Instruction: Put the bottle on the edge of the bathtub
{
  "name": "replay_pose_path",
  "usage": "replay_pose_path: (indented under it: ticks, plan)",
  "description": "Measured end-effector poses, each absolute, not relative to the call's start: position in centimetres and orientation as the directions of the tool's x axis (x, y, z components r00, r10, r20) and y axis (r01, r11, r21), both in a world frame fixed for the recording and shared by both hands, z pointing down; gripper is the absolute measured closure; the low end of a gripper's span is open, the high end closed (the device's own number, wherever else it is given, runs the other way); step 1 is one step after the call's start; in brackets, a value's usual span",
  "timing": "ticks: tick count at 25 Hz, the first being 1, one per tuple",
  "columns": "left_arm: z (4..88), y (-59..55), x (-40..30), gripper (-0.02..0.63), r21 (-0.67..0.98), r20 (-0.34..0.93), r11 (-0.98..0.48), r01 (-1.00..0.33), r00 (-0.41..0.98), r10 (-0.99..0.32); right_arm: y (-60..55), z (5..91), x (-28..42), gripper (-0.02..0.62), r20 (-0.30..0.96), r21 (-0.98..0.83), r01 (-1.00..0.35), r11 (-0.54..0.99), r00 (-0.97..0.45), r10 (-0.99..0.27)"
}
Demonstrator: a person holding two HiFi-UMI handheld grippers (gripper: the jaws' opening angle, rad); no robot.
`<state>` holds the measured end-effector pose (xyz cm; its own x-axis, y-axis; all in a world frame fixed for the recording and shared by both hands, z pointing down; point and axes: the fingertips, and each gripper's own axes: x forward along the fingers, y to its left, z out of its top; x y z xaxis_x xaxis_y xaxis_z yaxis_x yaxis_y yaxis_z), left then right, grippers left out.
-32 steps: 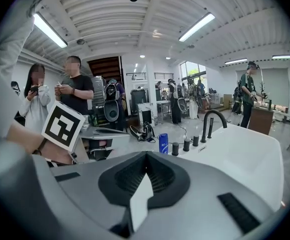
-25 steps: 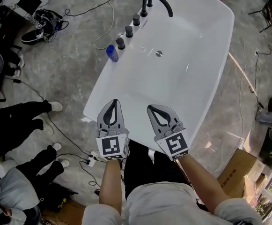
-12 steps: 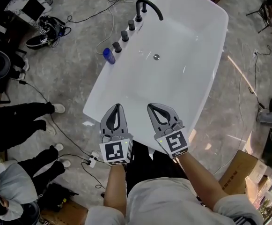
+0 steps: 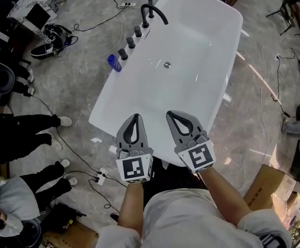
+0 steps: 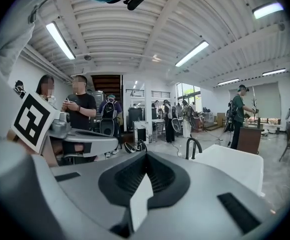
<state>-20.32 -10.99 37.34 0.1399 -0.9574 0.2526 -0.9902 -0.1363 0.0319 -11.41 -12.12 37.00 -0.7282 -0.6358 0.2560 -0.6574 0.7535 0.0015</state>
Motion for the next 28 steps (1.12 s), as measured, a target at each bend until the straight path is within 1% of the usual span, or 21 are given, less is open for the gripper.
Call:
replay_pose_path:
  ticks: [4, 11, 16, 20, 25, 28]
  plan:
    - [35.1, -9.9, -17.8, 0.595, 0.046, 0.199, -0.138, -0.989, 0.144, -0.969, -11.2, 34.6, -9.8, 0.589, 0.203, 0.034, -0.647, 0.762, -0.742, -0.639]
    - [32.2, -7.4, -13.6, 0.595, 0.005, 0.179, -0.131, -0.991, 0.13, -0.975, -9.4, 31.2, -6.0, 0.589, 0.135, 0.053, -0.653, 0.755, -0.745, -0.653]
    - [30.7, -6.0, -10.7, 0.595, 0.002, 0.177, -0.145, -0.989, 0.144, -0.974, -8.4, 28.9, -2.5, 0.589, 0.107, 0.057, -0.674, 0.737, -0.73, -0.676]
    - [28.2, -5.0, -8.6, 0.595, -0.005, 0.153, -0.164, -0.986, 0.161, -0.975, -7.1, 27.0, 0.5, 0.589, 0.145, 0.018, -0.69, 0.724, -0.714, -0.684]
    - [27.2, -4.0, -7.2, 0.595, -0.025, 0.168, -0.184, -0.983, 0.177, -0.97, -6.3, 24.2, 1.8, 0.589, 0.066, 0.069, -0.688, 0.722, -0.719, -0.691]
    - [26.6, -3.6, -6.1, 0.595, -0.019, 0.151, -0.192, -0.981, 0.187, -0.971, -5.9, 23.9, 2.2, 0.589, 0.055, 0.096, -0.681, 0.726, -0.725, -0.687]
